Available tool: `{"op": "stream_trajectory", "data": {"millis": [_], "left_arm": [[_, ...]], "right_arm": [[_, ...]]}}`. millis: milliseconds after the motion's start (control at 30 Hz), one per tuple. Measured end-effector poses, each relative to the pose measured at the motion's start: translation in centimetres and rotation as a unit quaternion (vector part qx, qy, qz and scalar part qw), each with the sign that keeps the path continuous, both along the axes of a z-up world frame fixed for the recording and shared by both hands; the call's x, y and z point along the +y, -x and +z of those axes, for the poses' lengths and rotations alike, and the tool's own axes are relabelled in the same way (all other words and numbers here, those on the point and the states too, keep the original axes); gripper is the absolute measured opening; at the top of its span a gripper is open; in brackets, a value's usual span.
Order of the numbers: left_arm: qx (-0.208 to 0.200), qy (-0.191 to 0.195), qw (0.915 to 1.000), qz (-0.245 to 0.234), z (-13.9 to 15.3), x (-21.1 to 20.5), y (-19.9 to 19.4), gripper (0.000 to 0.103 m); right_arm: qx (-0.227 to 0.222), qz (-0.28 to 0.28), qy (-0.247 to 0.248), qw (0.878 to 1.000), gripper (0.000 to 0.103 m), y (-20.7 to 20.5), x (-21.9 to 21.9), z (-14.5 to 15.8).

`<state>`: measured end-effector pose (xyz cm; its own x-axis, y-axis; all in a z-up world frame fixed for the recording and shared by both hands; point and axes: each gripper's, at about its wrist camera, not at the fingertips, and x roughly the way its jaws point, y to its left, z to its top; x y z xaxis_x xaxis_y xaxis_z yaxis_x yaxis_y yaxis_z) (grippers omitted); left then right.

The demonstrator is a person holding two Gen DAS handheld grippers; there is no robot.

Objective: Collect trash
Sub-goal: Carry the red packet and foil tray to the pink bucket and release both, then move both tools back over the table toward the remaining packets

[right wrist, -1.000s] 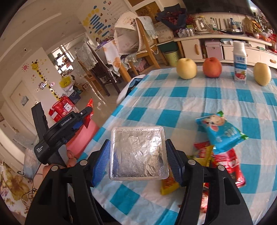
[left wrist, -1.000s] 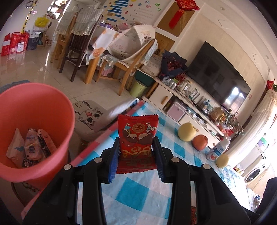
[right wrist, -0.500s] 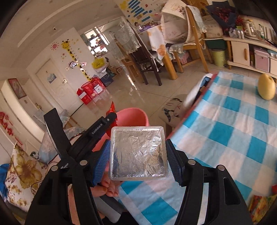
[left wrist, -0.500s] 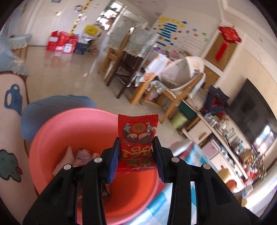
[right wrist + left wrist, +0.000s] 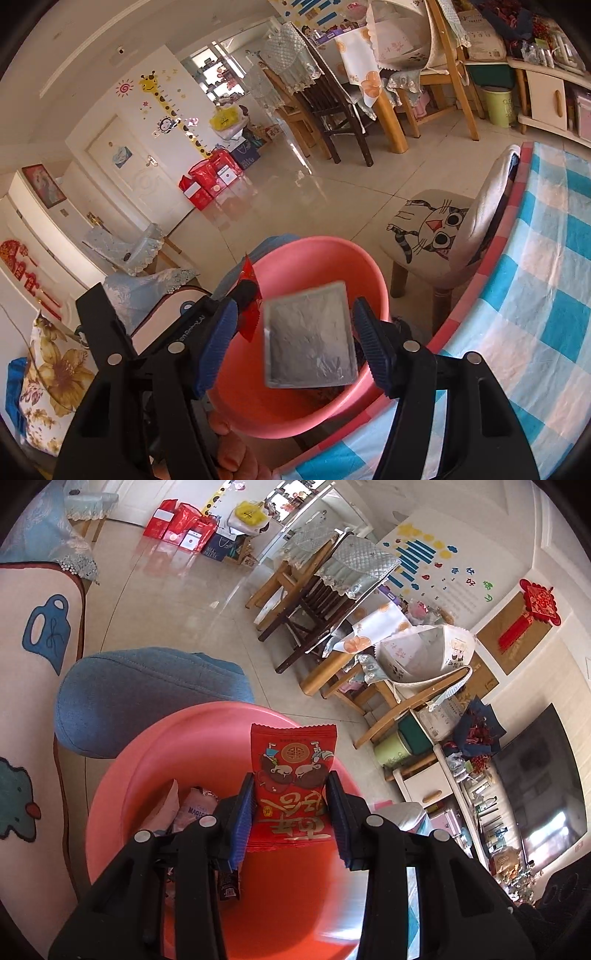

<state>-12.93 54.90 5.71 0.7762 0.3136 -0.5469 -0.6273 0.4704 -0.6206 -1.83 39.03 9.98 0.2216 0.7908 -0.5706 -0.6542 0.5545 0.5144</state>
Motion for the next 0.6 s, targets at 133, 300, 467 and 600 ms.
{"op": "stream_trajectory", "data": {"millis": [133,300,467,600], "left_arm": [[0.002,0.008,0.9999,-0.006,-0.5,-0.1,-0.3,0.055],[0.013,-0.025,0.9995,-0.009,0.2,-1.4,-0.8,0.076],[0.002,-0.045,0.9987,-0.025,0.5,-2.6,-1.4,0.082],[-0.028,-0.071,0.9966,-0.031,0.8,-3.8,-1.4,0.084]], "right_arm": [[-0.001,-0.014,0.0,1.0,0.078,0.0,-0.7,-0.4],[-0.016,-0.053,0.008,0.998,0.089,0.5,-3.5,-0.4],[-0.004,-0.086,0.005,0.996,0.089,0.8,-6.9,-0.5],[-0.01,-0.104,0.014,0.994,0.09,1.4,-9.5,-0.5]]}}
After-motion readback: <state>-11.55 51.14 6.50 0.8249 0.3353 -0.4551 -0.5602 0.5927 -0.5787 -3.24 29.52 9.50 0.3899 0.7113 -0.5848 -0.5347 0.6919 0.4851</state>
